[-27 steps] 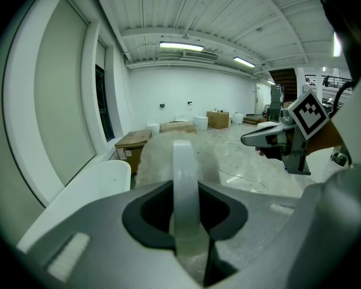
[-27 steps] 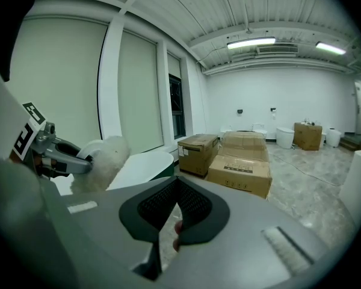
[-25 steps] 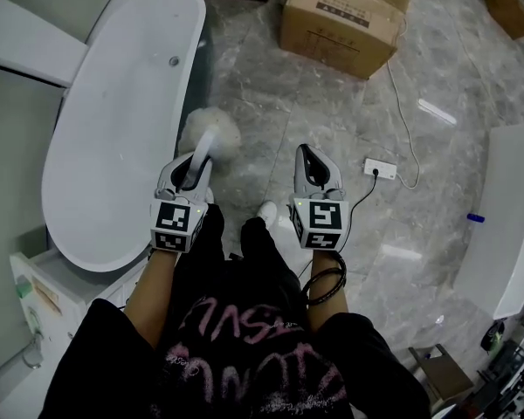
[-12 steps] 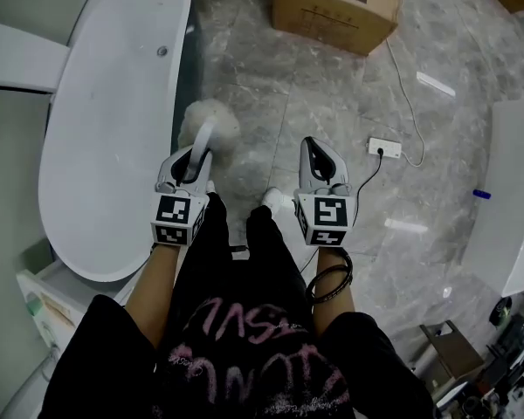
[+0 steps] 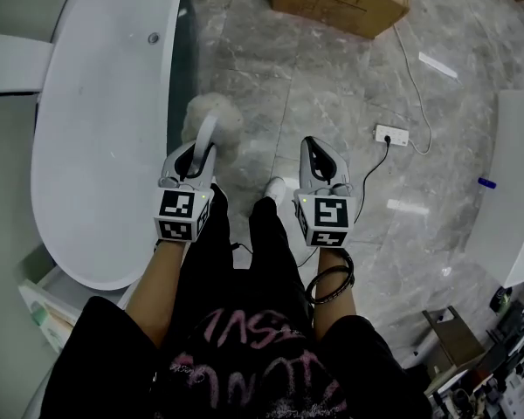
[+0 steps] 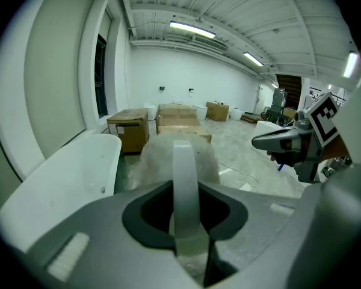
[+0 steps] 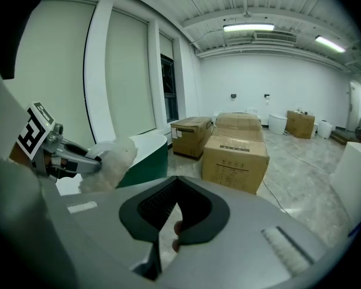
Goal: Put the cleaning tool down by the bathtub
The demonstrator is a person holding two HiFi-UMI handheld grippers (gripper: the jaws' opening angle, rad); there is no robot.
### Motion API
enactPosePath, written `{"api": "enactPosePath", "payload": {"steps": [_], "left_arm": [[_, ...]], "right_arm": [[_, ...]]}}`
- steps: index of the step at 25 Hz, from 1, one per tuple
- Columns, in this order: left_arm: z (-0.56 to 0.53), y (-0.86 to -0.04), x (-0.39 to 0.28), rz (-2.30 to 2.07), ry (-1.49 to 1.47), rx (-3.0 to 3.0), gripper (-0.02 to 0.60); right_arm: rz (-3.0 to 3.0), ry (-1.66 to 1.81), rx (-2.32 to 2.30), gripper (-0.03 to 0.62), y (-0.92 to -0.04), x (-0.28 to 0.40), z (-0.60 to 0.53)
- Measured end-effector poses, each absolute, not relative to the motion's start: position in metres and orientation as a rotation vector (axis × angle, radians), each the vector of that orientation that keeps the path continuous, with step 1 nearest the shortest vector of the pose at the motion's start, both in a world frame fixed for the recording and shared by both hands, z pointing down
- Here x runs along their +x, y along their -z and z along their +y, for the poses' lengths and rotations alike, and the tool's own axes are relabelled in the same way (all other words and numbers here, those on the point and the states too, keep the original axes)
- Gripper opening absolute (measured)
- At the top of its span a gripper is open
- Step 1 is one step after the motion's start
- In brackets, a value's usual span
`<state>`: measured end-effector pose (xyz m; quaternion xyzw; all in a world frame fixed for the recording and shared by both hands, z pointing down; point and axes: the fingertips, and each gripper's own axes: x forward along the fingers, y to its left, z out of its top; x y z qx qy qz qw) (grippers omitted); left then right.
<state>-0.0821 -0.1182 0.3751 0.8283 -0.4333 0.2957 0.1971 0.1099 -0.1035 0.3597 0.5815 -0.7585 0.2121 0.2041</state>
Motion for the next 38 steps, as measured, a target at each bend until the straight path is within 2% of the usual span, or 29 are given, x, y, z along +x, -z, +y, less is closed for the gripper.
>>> {"api": "enactPosePath", "payload": {"steps": [21, 38], "left_arm": [[-0.131, -0.495, -0.099, -1.152, -0.907, 2.216, 0.083], [-0.127, -0.616, -0.101, -1.139, -0.933, 2.110, 0.083]], "right_arm": [[-2.062, -0.754, 1.570, 0.025, -0.475, 0.084, -0.111], [-1.987, -0.870, 1.528, 0.025, -0.595, 0.089, -0.100]]}}
